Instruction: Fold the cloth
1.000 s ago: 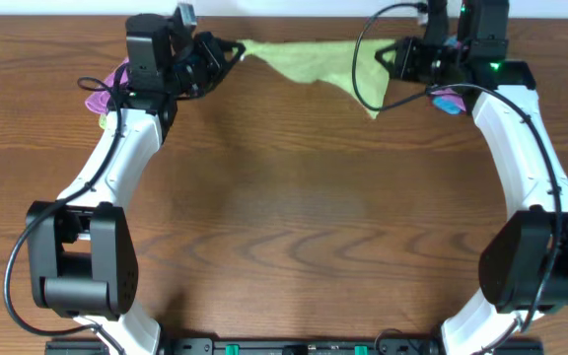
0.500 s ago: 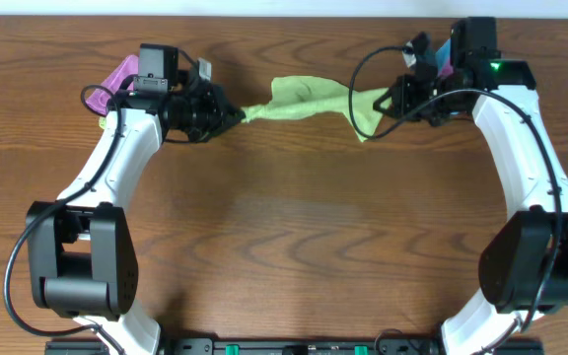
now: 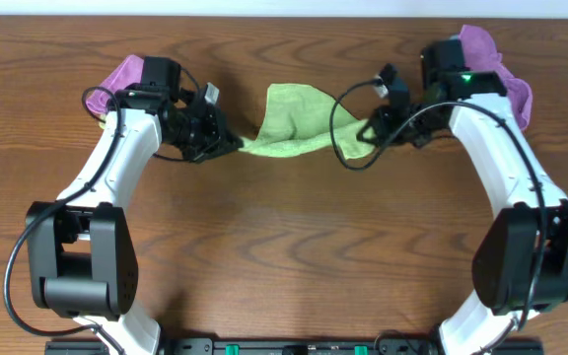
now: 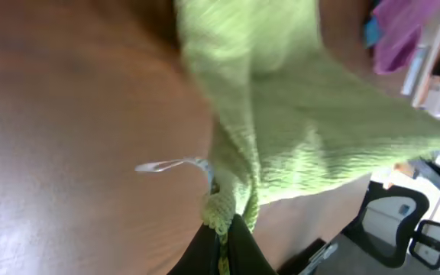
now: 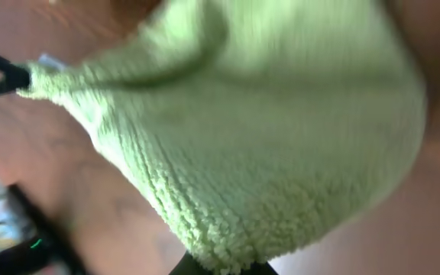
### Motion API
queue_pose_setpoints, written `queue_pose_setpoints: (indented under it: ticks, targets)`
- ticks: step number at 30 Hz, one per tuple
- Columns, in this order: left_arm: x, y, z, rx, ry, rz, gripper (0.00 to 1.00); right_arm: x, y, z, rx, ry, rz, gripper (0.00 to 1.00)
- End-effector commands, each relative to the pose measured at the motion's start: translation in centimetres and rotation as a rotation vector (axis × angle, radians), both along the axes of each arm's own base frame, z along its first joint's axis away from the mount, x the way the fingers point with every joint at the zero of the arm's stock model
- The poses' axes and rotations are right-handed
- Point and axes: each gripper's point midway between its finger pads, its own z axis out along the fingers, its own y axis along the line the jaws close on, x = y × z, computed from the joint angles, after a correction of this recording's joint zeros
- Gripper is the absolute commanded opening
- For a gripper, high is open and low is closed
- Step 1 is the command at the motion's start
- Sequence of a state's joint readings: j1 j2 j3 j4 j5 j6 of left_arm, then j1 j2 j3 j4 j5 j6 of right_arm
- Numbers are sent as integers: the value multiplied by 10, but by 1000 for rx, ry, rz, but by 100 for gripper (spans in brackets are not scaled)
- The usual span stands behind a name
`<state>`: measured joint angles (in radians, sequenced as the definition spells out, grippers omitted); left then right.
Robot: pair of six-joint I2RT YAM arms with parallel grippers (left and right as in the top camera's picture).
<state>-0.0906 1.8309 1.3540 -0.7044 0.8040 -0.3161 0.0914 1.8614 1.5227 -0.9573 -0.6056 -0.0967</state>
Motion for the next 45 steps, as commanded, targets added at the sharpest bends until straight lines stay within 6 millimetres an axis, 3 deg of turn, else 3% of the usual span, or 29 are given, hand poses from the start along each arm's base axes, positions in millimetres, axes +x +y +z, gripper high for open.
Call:
queue_pose_setpoints:
  ticks: [1, 4, 7, 10, 14, 18, 23, 26, 30, 32, 35, 38, 42, 45]
  targets:
    - [19, -4, 15, -58, -68, 26, 6, 38, -11, 14, -88, -168, -40, 1]
    - [46, -9, 33, -120, -154, 85, 6, 89, -25, 43, -155, -377, -129, 1]
    - [69, -12, 51, -166, -238, 130, 6, 126, -26, 81, -159, -523, -159, 1]
    - [78, -15, 64, -210, -288, 130, 6, 133, -24, 100, -161, -529, -151, 1]
    - [81, -19, 80, -238, -338, 107, 6, 113, -23, 106, -187, -465, -107, 1]
    - [69, -21, 86, -242, -341, 65, 6, 80, -26, 83, -219, -317, -57, 1]
    - [36, -15, 60, -161, -229, 1, 6, 39, -33, 31, -245, -115, -8, 1]
    - [12, -12, 44, -116, -143, -41, 6, 13, -28, 4, -155, 1, 24, 2]
    - [-8, -4, 30, -56, -75, -77, 6, -11, -21, -18, -69, 86, 59, 2]
    - [-10, -1, 29, -52, -66, -75, 6, -12, -19, -22, -54, 87, 61, 1]
    - [-1, 6, 32, -62, -89, -47, 6, 8, -18, -18, -53, -1, 57, 1]
    - [24, 10, 46, -111, -169, 13, 6, 56, -29, -7, -116, -173, -40, 1]
    - [66, 16, 78, -196, -317, 102, 6, 124, -40, 40, -204, -463, -137, 1]
    - [75, 15, 91, -229, -369, 106, 6, 141, -33, 70, -192, -533, -122, 1]
